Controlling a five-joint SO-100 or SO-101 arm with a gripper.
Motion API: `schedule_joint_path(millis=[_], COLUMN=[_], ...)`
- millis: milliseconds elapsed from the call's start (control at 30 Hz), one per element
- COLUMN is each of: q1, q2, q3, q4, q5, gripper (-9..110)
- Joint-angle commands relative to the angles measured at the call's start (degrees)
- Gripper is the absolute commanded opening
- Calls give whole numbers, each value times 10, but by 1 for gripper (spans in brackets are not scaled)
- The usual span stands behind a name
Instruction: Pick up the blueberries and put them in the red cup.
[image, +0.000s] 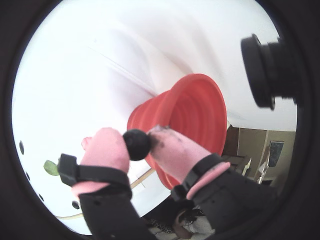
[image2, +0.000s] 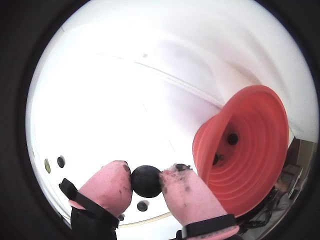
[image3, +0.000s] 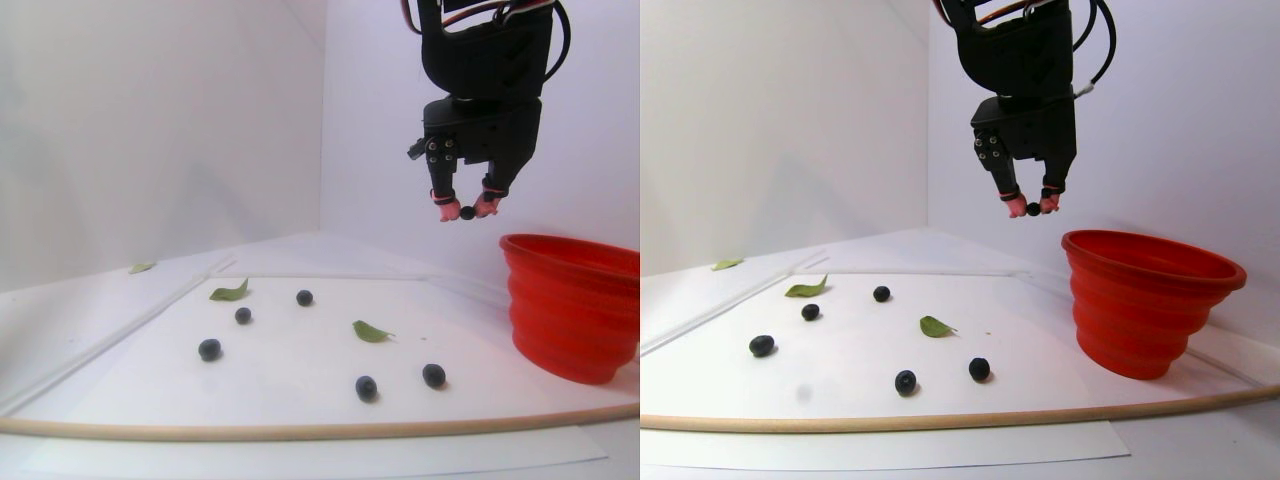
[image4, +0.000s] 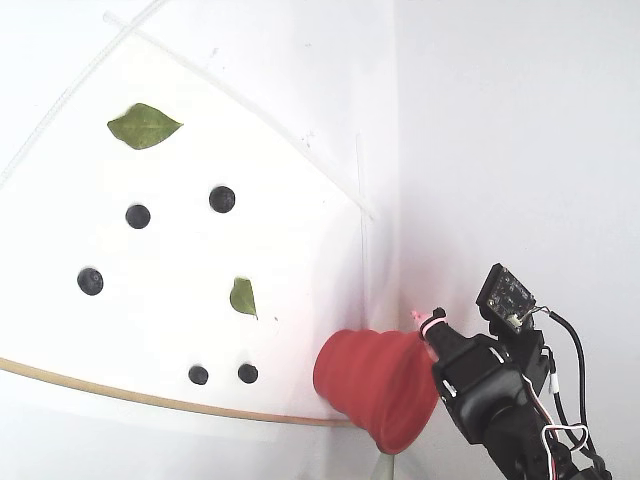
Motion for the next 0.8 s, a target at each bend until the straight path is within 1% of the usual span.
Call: schedule_joint_path(millis=[0,767], q1=[30,122], q2=[81,85], q3=[-6,-27], q4=[5,73], q5=[-11,-39], gripper=[10,10])
